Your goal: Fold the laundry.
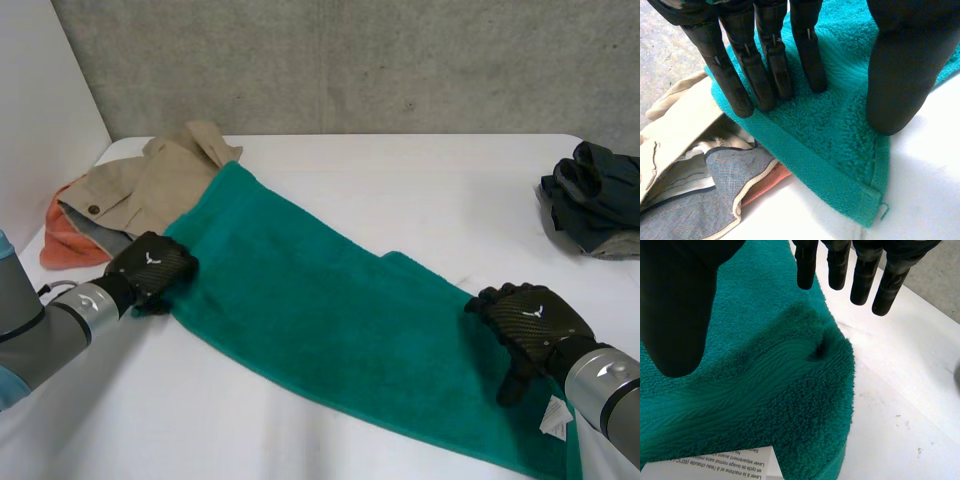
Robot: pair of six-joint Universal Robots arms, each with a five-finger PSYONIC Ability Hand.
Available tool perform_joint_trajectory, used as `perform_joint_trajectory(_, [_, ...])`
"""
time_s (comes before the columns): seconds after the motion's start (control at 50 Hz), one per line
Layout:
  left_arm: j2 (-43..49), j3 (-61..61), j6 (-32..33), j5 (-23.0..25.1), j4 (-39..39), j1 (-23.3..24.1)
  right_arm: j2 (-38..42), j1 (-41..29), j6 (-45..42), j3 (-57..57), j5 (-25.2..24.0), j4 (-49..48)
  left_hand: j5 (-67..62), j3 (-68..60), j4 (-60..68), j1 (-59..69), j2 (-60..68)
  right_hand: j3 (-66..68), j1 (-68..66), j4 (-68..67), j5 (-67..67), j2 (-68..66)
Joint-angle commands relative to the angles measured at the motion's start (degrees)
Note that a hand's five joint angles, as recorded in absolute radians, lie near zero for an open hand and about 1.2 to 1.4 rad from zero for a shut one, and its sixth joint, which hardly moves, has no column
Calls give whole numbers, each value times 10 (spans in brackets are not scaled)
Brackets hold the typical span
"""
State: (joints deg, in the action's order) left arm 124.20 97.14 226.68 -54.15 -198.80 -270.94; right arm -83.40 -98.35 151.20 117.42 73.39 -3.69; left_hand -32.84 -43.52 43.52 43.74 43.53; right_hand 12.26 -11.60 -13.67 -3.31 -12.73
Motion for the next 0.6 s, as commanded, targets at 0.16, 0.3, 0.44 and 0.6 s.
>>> perform_joint_trajectory(0.16, [15,-17,0,-2,0,7,4,1,-2,3,0,0,-270,-263,263,261,263,-22,15,36,32,26])
perform_joint_trajectory(0.3, [-12,-13,-9,-49,9,18,3,1,-1,-2,4,2,-372,-365,365,363,365,-22,15,36,32,26])
perform_joint_trajectory(0.44, [-130,-6,-144,-97,17,39,-8,3,1,-20,5,49,-372,-365,365,363,365,-5,-2,19,15,10])
perform_joint_trajectory(0.6, [-215,-45,-302,-105,47,59,-13,-1,-18,-26,-15,163,-372,-365,365,363,365,14,-20,1,-3,-9])
